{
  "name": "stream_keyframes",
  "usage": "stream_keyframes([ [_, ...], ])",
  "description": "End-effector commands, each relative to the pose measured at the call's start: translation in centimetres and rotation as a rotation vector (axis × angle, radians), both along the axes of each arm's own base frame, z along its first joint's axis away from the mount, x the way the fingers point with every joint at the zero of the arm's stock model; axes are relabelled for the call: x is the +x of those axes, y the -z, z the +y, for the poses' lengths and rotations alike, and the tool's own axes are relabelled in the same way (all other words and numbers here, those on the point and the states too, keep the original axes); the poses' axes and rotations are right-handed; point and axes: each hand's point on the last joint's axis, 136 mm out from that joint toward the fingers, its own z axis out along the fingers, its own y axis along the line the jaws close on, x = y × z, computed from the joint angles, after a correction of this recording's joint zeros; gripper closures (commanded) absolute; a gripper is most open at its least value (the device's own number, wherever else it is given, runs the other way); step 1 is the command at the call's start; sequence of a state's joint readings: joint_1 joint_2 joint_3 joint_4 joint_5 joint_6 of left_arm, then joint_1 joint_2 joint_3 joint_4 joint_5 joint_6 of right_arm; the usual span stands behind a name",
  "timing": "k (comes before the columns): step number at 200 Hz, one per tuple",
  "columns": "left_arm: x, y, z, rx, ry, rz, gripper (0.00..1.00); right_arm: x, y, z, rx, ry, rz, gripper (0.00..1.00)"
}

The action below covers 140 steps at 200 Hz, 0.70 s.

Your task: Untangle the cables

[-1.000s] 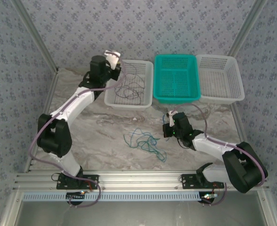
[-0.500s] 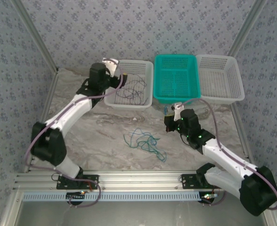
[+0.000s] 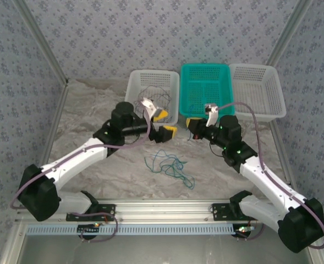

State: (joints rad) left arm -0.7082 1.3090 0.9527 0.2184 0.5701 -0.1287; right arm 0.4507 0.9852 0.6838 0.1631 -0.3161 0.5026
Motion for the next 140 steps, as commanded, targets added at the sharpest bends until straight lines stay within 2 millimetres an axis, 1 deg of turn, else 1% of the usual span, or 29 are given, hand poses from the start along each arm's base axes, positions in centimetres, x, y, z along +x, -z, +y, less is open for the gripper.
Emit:
stream_keyframes([
  [1, -1.9, -0.5, -1.4, -0.042, 0.124, -0.063, 0.08, 0.2, -1.9, 0.7, 0.113, -0.027, 0.074, 1.0],
  [27, -2.1, 0.7, -3.1, -0.015, 0.128, -0.163, 0.09, 0.2, -2.2, 1.5, 0.152, -0.057, 0.127, 1.0],
  [48, -1.2, 1.1, -4.1, -0.036, 0.117, -0.187, 0.11, -0.1, -2.6, 2.1, 0.162, -0.089, 0.128, 1.0],
  [67, -0.2, 1.2, -4.6, -0.042, 0.089, -0.192, 0.18, -0.4, -3.0, 2.4, 0.16, -0.104, 0.12, 1.0],
  [80, 0.5, 1.3, -4.7, -0.04, 0.065, -0.204, 0.27, -0.6, -3.3, 2.5, 0.16, -0.112, 0.107, 1.0],
  [98, 0.9, 1.6, -4.5, -0.028, 0.038, -0.22, 0.49, -0.9, -3.7, 2.6, 0.16, -0.117, 0.095, 1.0],
  [117, 0.6, 1.7, -4.5, -0.028, 0.054, -0.221, 0.7, -1.2, -3.8, 2.9, 0.16, -0.133, 0.091, 1.0],
  [132, 0.4, 1.6, -4.5, -0.035, 0.063, -0.218, 0.83, -1.3, -3.8, 3.4, 0.158, -0.151, 0.094, 1.0],
  [140, 0.3, 1.6, -4.5, -0.039, 0.064, -0.219, 0.88, -1.4, -3.8, 3.6, 0.156, -0.158, 0.095, 1.0],
])
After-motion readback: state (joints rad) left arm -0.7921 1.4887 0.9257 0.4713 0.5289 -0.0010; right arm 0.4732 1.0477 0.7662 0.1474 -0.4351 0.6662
